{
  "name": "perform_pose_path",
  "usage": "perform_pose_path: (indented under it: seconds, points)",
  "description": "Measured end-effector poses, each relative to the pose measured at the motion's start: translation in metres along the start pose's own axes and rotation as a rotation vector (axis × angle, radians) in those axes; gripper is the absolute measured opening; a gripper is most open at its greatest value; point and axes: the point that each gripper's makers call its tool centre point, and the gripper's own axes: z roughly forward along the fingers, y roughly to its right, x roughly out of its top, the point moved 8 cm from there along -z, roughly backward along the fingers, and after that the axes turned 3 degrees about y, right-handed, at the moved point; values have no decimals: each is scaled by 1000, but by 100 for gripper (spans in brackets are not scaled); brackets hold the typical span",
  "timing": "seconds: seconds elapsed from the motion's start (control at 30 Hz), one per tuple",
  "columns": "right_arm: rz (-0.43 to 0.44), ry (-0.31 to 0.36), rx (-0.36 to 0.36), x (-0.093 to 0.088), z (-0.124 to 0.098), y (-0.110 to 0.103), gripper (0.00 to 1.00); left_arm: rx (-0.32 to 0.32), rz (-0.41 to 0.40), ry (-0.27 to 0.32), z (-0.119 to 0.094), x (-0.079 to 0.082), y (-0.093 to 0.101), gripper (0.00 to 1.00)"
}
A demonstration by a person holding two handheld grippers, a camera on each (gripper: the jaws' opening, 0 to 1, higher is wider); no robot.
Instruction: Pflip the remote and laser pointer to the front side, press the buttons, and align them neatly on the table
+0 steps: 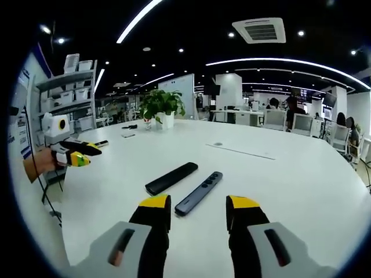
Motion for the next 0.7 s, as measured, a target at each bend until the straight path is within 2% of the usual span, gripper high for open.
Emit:
perform_pose_path:
  seconds: [0.33, 0.7]
  points:
    - [5, 21, -26, -1, -8, 6, 41, 4, -15, 1, -2, -1, 0, 37]
    - [16, 23, 9, -3, -10, 1, 44, 9, -18, -4, -5, -5, -1, 36]
